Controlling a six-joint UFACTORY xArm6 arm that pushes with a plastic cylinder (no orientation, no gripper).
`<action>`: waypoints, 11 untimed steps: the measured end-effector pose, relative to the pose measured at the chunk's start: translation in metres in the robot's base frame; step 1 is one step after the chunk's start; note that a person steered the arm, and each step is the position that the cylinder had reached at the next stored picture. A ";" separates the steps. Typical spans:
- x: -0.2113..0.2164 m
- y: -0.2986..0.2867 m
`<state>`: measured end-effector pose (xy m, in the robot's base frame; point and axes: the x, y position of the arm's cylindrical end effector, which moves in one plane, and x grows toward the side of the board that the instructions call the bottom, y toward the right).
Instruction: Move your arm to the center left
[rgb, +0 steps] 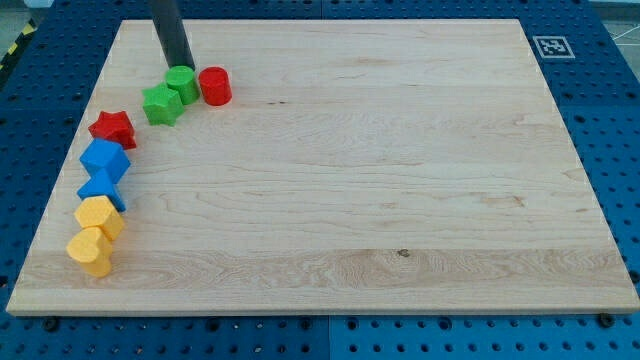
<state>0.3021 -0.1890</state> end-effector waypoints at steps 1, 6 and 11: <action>-0.001 0.000; 0.025 -0.115; 0.079 -0.116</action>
<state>0.3814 -0.3048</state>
